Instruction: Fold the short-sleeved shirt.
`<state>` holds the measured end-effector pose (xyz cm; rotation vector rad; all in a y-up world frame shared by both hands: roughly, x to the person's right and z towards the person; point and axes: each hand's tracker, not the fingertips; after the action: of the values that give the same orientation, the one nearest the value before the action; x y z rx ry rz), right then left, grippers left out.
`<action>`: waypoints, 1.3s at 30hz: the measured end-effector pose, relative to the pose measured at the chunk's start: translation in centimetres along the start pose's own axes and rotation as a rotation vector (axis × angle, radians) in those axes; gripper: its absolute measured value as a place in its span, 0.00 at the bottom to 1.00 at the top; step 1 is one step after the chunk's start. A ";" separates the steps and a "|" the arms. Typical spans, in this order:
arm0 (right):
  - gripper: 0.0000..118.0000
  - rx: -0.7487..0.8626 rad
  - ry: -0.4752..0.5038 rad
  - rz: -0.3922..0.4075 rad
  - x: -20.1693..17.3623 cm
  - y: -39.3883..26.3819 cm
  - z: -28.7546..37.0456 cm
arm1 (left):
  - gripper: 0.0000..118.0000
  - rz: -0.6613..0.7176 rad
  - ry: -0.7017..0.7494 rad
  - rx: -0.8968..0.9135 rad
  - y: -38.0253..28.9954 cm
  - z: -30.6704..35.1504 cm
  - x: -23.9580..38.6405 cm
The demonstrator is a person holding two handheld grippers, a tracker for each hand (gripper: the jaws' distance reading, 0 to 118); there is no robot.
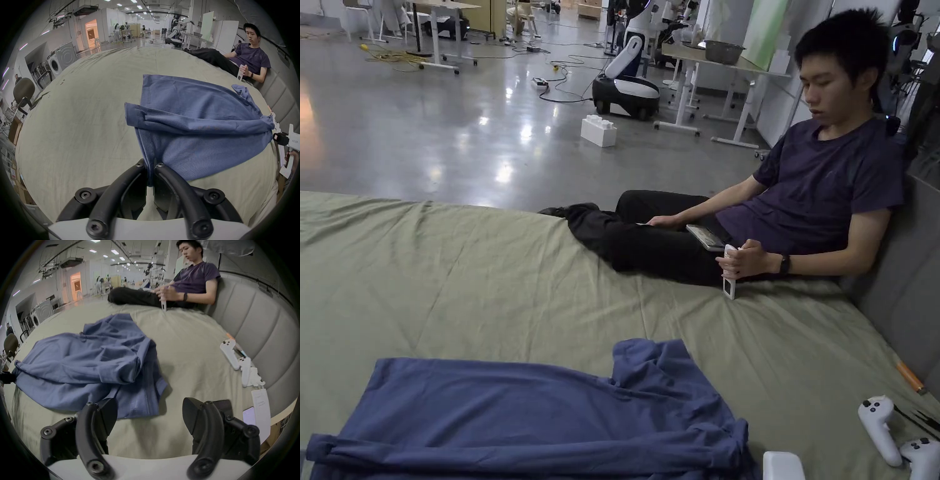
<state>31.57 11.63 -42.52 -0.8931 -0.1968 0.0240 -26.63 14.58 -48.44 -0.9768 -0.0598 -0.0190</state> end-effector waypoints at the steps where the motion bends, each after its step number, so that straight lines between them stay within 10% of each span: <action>1: 0.78 -0.035 0.021 0.007 -0.2 -0.1 -0.7 | 0.06 0.000 0.000 -0.002 -0.1 0.0 0.1; 10: 0.93 -0.067 -0.053 0.072 -1.4 -0.7 -2.5 | 0.06 0.002 0.006 -0.013 -0.2 -0.2 0.3; 14: 0.85 -0.207 -0.060 -0.159 -0.7 0.3 -3.1 | 0.06 0.001 0.006 -0.018 -0.4 -0.5 0.3; 22: 0.09 -0.104 0.034 0.014 -1.8 0.2 -1.5 | 0.06 0.003 0.010 -0.023 -0.7 -0.9 0.2; 39: 0.04 0.024 -0.008 0.058 -2.5 1.7 3.3 | 0.05 0.069 -0.042 0.055 0.4 0.8 -1.2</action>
<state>28.62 14.99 -42.19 -0.8751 -0.1781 0.0836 -27.84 15.39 -48.39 -0.9243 -0.0650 0.0661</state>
